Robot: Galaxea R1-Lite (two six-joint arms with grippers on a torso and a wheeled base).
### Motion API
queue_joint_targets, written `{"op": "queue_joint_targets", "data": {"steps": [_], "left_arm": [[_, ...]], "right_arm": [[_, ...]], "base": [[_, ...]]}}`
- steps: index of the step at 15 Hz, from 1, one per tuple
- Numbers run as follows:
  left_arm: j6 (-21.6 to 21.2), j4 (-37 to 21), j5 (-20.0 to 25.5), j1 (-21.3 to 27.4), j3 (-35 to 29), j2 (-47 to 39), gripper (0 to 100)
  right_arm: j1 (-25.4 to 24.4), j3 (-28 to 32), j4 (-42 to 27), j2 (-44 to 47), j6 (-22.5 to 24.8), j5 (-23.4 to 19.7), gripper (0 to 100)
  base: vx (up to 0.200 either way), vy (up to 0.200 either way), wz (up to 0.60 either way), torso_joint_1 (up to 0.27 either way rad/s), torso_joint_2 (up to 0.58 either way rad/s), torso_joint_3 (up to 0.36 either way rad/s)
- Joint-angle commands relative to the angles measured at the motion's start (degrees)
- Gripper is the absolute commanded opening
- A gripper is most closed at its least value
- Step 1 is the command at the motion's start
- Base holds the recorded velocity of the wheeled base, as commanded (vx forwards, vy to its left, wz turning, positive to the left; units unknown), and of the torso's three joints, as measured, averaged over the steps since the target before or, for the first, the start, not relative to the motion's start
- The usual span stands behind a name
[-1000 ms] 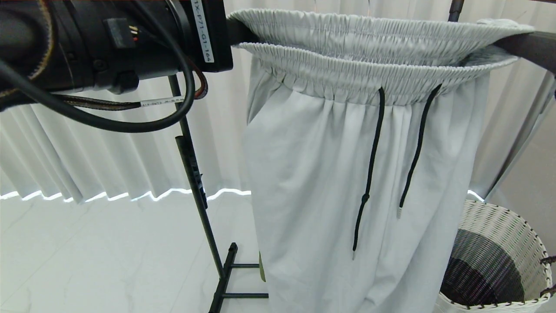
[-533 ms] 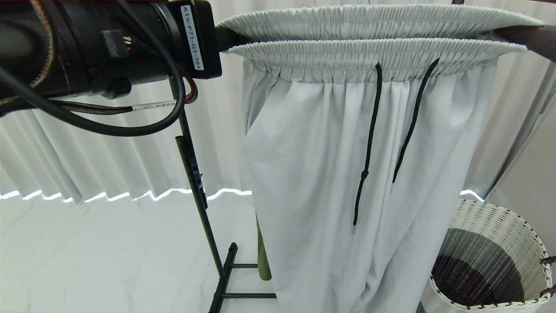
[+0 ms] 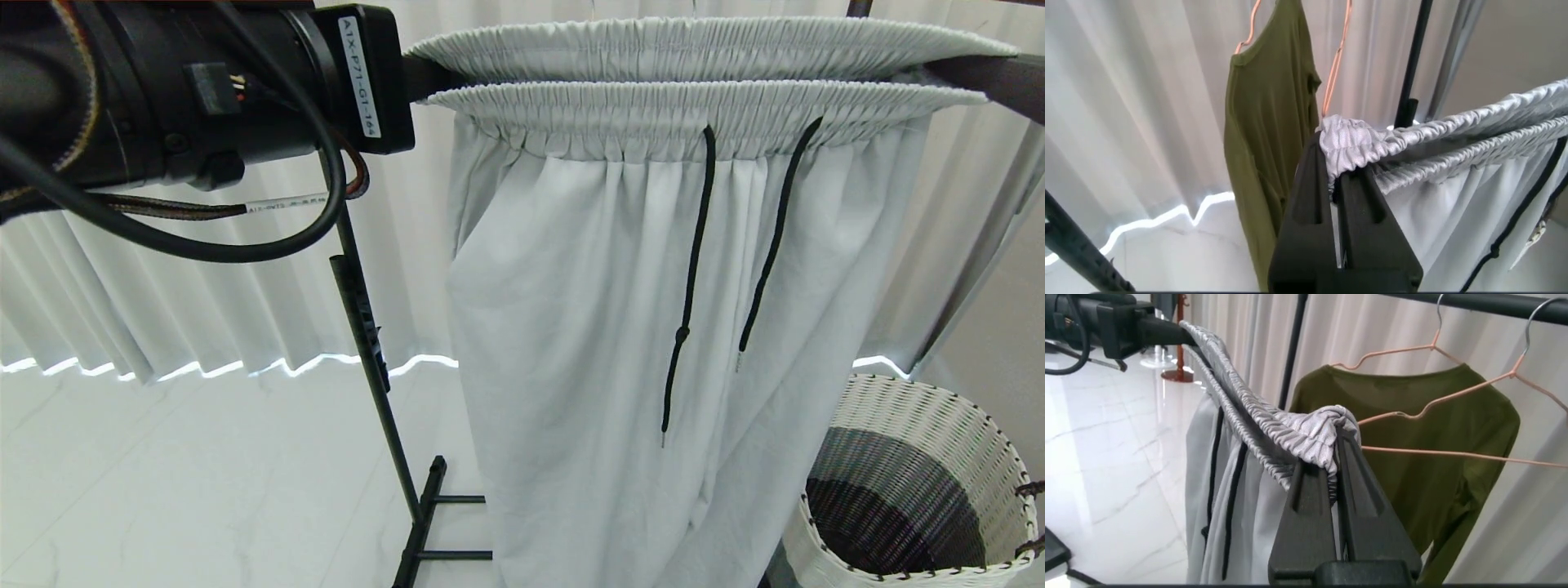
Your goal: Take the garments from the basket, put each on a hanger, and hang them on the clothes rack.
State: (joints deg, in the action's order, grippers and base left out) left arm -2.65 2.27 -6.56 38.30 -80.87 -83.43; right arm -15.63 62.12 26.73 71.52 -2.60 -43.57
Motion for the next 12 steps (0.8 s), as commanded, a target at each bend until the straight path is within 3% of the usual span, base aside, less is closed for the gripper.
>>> {"op": "queue_joint_targets", "data": {"steps": [1, 4, 5, 12], "left_arm": [[0.01, 0.02, -0.03, 0.02, 0.10, 0.02, 0], [0.01, 0.11, -0.03, 0.02, 0.19, 0.11, 0], [0.01, 0.11, -0.03, 0.02, 0.19, 0.11, 0], [-0.08, 0.11, -0.12, -0.86, 1.95, 1.52, 0]], "right_arm": [[-0.02, -0.07, -0.10, 0.11, -0.04, -0.02, 0], [-0.10, 0.45, -3.62, -0.33, 0.14, 0.06, 0], [-0.10, 0.45, -4.41, -0.68, 0.22, 0.06, 100], [0.16, -0.42, -4.32, -0.86, 1.37, 0.41, 100]], "base": [[0.000, 0.000, 0.00, 0.000, 0.00, 0.000], [0.000, 0.000, 0.00, 0.000, 0.00, 0.000], [0.000, 0.000, 0.00, 0.000, 0.00, 0.000], [0.000, 0.000, 0.00, 0.000, 0.00, 0.000]]}}
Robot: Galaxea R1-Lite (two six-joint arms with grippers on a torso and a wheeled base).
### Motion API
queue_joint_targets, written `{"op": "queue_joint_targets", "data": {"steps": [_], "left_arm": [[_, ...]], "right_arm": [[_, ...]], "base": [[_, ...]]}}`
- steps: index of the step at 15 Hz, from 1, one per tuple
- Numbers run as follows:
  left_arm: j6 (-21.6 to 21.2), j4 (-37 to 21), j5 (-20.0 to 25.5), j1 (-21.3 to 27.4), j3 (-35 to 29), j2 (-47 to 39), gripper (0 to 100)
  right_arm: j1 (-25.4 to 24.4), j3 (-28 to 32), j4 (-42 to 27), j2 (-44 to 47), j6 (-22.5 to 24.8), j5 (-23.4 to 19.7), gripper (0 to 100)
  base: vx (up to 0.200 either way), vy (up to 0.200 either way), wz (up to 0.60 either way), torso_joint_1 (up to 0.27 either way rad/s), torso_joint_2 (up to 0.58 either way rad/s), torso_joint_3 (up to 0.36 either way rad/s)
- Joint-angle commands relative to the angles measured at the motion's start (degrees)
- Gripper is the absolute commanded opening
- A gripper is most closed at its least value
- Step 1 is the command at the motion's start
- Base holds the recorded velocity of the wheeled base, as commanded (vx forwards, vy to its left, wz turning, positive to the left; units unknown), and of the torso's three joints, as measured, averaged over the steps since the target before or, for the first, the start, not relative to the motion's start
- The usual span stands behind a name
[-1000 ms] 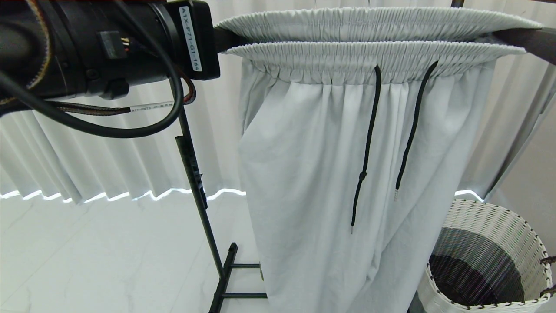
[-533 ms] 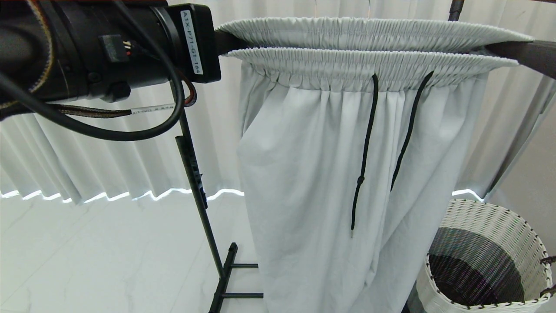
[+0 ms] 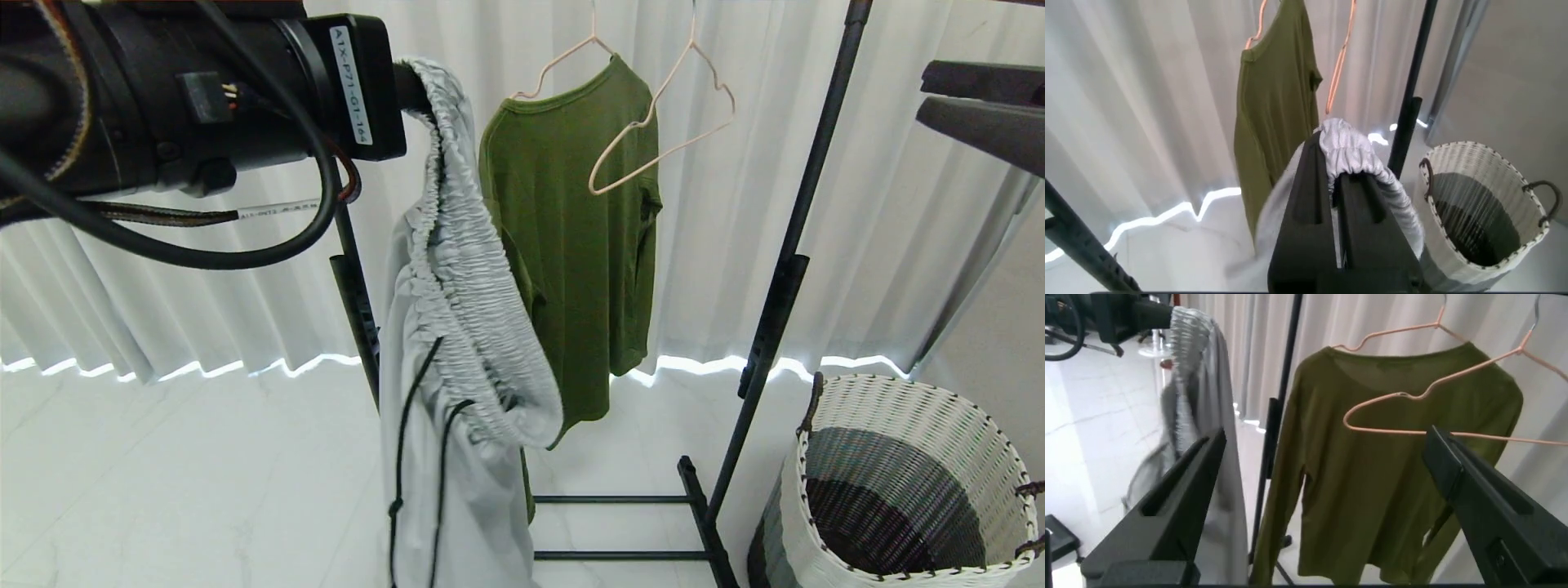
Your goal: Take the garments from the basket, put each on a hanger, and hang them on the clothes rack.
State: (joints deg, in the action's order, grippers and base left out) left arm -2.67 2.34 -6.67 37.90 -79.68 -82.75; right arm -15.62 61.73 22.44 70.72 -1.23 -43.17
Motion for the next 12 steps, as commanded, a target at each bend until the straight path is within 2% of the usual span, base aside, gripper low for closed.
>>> {"op": "queue_joint_targets", "data": {"steps": [1, 4, 6, 9, 12], "left_arm": [[-0.23, 0.03, -0.10, -1.69, 1.98, 1.54, 0], [-5.42, 0.03, -6.34, -8.63, 10.07, 4.26, 0], [-5.68, 0.03, -6.69, -11.88, 14.90, 5.93, 0], [-5.15, 0.03, -6.69, -14.96, 17.54, 6.37, 0], [-4.89, 0.91, -6.60, -18.21, 21.14, 6.64, 0]], "right_arm": [[1.38, -0.03, -0.56, 0.03, 0.00, 0.19, 100], [11.22, 0.14, -10.67, 0.12, 1.93, 0.28, 100], [13.86, -0.47, -16.99, 0.12, 3.08, 2.65, 100], [13.51, -0.91, -22.00, 1.18, 3.16, 13.37, 100], [12.98, -2.58, -26.57, 2.32, 3.16, 29.98, 100]], "base": [[0.000, 0.000, 0.00, 0.000, 0.00, 0.000], [0.000, 0.000, 0.00, 0.000, 0.00, 0.000], [0.000, 0.000, 0.00, 0.000, 0.00, 0.000], [0.000, 0.000, 0.00, 0.000, 0.00, 0.000], [0.000, 0.000, 0.00, 0.000, 0.00, 0.000]]}}
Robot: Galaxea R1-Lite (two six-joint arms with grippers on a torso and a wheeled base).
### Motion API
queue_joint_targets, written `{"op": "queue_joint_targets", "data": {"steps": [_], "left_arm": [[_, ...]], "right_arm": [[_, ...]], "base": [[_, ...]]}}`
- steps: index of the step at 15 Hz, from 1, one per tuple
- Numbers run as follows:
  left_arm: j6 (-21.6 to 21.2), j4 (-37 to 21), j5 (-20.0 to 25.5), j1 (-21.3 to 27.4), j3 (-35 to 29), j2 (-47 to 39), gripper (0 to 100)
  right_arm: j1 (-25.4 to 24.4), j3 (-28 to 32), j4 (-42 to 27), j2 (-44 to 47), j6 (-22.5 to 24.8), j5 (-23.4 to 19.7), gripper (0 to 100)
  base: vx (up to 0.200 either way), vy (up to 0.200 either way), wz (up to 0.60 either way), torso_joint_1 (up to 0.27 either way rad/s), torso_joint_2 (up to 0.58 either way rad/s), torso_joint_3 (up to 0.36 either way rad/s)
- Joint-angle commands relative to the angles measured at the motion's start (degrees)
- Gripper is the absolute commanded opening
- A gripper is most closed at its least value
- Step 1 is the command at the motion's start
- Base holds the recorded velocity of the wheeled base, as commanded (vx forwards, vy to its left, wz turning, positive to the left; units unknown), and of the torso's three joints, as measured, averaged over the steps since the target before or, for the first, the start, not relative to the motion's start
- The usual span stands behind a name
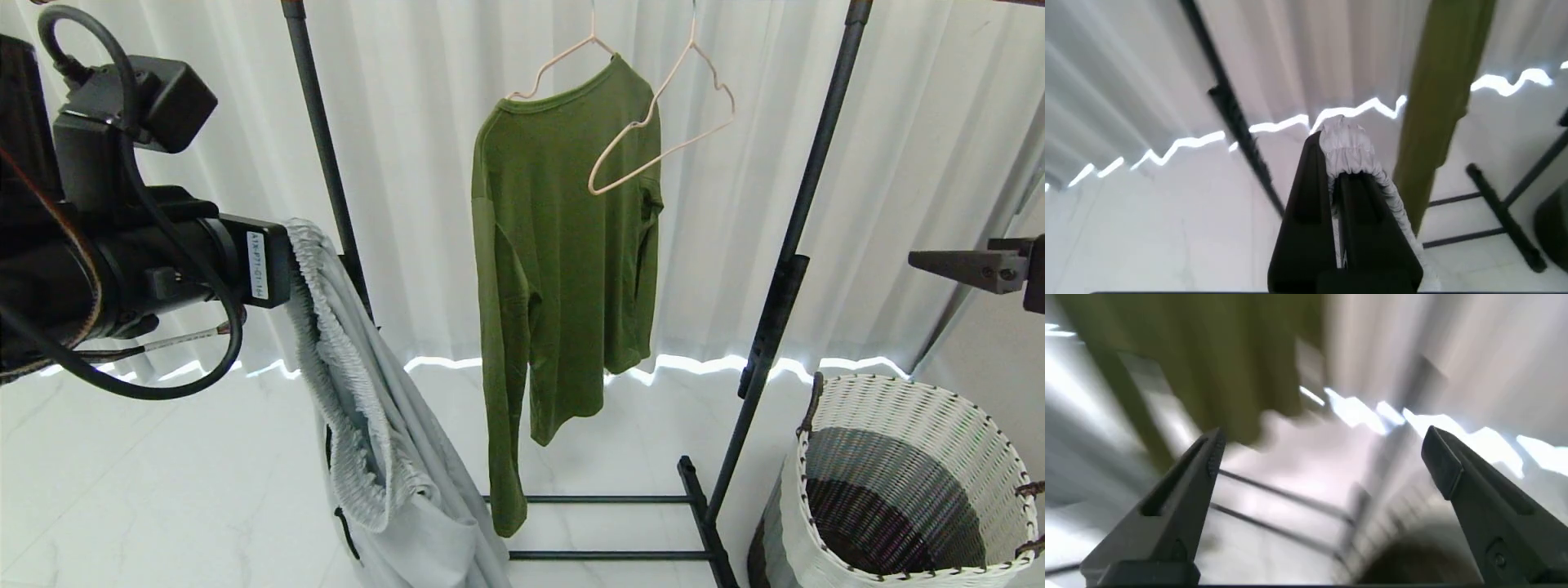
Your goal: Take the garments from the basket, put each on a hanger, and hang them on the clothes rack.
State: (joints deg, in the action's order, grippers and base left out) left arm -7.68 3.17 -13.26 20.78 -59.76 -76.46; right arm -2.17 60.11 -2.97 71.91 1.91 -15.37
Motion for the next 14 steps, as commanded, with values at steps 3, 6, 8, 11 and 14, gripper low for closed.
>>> {"op": "queue_joint_targets", "data": {"steps": [3, 6, 8, 11, 14], "left_arm": [[0.03, 5.18, -0.01, -2.15, 4.91, -0.09, 0], [0.21, 7.99, -0.01, -3.12, 9.48, 1.58, 0], [0.21, 8.70, 0.08, -4.44, 11.86, 2.54, 0], [0.03, 8.70, 0.08, -4.44, 12.30, 2.19, 0], [0.12, 8.70, 0.08, -4.53, 12.21, 2.10, 0]], "right_arm": [[-5.04, -4.65, -2.56, 0.77, 0.81, 21.44, 100], [-4.60, -9.14, 2.36, -1.42, 4.06, 25.74, 100], [-4.16, -14.32, 13.26, -1.34, 7.93, 25.83, 100], [-1.87, -22.32, 27.76, -0.81, 15.84, 25.30, 100], [-1.61, -22.41, 29.87, 1.12, 15.58, 24.95, 100]], "base": [[0.000, 0.000, 0.00, 0.000, 0.00, 0.000], [0.000, 0.000, 0.00, 0.000, 0.00, 0.000], [0.000, 0.000, 0.00, 0.000, 0.00, 0.000], [0.000, 0.000, 0.00, 0.000, 0.00, 0.000], [0.000, 0.000, 0.00, 0.000, 0.00, 0.000]]}}
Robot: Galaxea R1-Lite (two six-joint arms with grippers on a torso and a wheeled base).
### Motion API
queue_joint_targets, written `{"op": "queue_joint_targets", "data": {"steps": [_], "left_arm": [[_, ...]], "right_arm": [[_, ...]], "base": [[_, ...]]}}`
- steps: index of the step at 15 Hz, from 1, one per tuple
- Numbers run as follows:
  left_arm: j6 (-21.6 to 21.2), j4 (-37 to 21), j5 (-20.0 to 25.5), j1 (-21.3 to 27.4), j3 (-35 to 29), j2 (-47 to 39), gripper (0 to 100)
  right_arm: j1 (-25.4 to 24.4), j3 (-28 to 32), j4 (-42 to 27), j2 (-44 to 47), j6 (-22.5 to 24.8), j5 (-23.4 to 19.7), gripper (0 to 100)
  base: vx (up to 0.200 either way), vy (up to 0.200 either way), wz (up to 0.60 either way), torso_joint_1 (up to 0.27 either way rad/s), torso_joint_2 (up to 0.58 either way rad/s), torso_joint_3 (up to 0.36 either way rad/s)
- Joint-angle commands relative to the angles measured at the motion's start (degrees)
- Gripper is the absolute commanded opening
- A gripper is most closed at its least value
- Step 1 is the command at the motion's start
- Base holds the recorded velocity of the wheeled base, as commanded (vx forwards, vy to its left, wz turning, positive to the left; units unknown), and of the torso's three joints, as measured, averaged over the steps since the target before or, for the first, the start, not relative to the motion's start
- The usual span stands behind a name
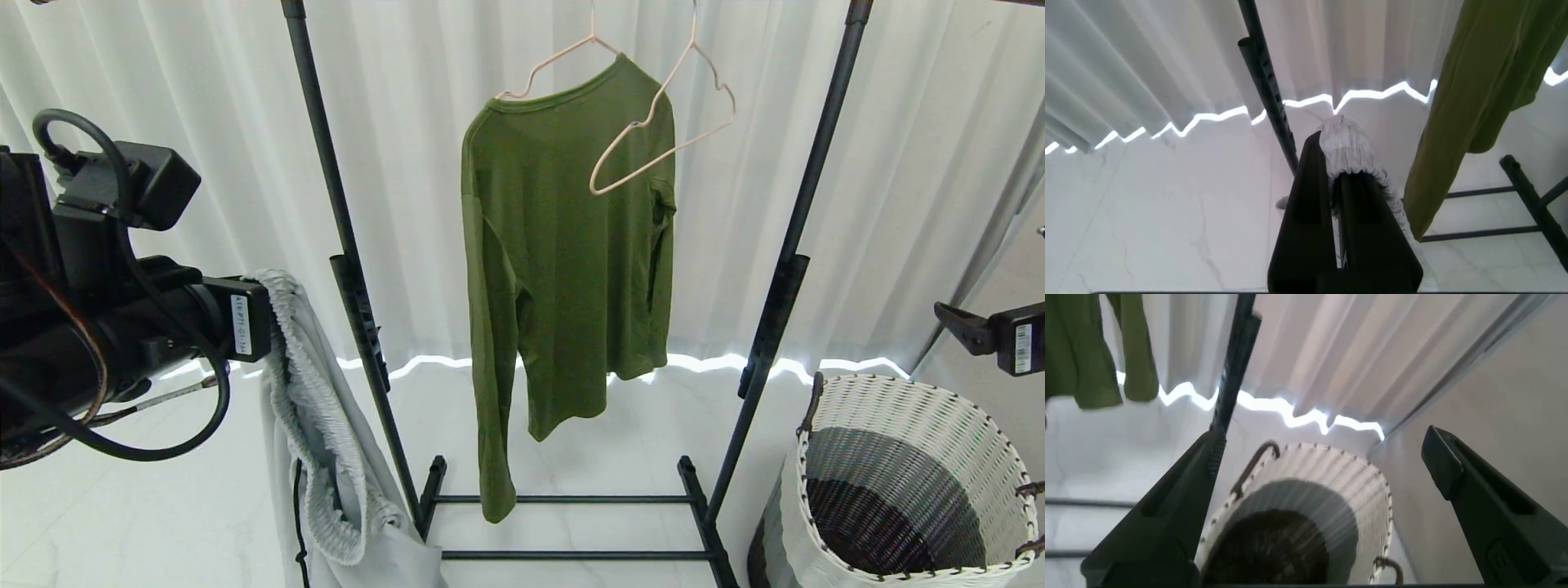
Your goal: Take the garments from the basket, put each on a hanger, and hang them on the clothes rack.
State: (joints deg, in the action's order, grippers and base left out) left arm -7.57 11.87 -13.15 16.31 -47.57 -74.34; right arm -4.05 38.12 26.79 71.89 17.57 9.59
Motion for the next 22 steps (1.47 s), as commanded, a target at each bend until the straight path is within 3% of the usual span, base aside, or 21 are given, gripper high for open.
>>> {"op": "queue_joint_targets", "data": {"steps": [1, 3, 6, 8, 10, 13, 17, 22], "left_arm": [[0.01, -0.01, -0.03, -0.05, 0.19, 0.25, 0], [0.01, -0.01, -0.03, -0.14, 0.11, 0.51, 0], [0.10, -0.01, -0.03, -0.14, 0.46, 0.69, 0], [0.10, -0.01, 0.06, -0.14, 2.48, 1.04, 0], [0.10, 2.45, -0.03, -0.14, 5.03, 1.04, 0], [-0.25, 11.07, -0.03, -1.90, 11.36, 0.60, 0], [-0.34, 12.74, -0.03, -2.78, 12.50, 0.69, 0], [-0.16, 12.74, 0.06, -3.57, 12.41, 0.69, 0]], "right_arm": [[0.27, -0.59, 0.28, 1.50, -0.96, -0.10, 100], [0.27, -1.12, 0.89, 1.41, -1.31, -0.37, 100], [1.50, -5.60, 3.70, -0.08, 3.18, -0.37, 100], [2.47, -5.86, 5.20, 0.45, 3.70, -0.45, 100], [3.26, -5.95, 5.20, 0.71, 3.88, -0.72, 100], [3.87, -6.04, 5.20, 0.80, 3.88, -0.72, 100], [3.87, -5.95, 5.11, 0.89, 3.97, -0.80, 100], [3.87, -5.60, 5.20, 0.71, 3.97, -0.98, 100]], "base": [[0.000, 0.000, 0.00, 0.000, 0.00, 0.000], [0.000, 0.000, 0.00, 0.000, 0.00, 0.000], [0.000, 0.000, 0.00, 0.000, 0.00, 0.000], [0.000, 0.000, 0.00, 0.000, 0.00, 0.000], [0.000, 0.000, 0.00, 0.000, 0.00, 0.000], [0.000, 0.000, 0.00, 0.000, 0.00, 0.000], [0.000, 0.000, 0.00, 0.003, -0.02, -0.023], [0.000, 0.000, 0.00, 0.075, -0.31, -0.294]]}}
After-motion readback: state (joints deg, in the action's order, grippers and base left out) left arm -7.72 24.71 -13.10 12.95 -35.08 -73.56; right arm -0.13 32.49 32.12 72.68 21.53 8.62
